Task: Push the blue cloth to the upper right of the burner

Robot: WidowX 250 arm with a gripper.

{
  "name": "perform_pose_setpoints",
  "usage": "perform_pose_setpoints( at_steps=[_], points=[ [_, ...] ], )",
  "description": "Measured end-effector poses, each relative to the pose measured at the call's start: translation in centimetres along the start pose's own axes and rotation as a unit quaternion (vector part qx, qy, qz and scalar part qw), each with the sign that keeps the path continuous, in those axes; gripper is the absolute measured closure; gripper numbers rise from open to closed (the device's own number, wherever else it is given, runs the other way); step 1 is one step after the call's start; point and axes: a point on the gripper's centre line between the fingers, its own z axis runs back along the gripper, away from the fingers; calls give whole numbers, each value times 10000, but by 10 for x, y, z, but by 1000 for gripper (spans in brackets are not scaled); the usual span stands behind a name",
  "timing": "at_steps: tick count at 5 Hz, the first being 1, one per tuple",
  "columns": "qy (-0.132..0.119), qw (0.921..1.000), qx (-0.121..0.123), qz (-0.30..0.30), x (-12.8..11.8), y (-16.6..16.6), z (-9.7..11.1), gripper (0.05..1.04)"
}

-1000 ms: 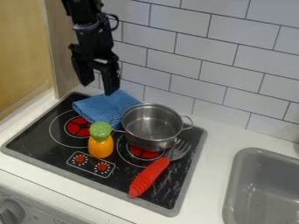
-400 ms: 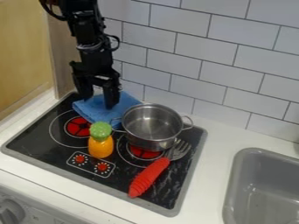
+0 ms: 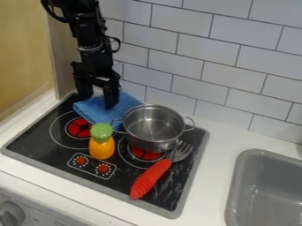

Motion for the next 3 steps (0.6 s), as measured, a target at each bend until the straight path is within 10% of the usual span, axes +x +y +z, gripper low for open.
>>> perform_pose_setpoints(
  at_steps=[3],
  points=[
    [-67, 9999, 16, -134, -9, -1, -13, 85]
  ],
)
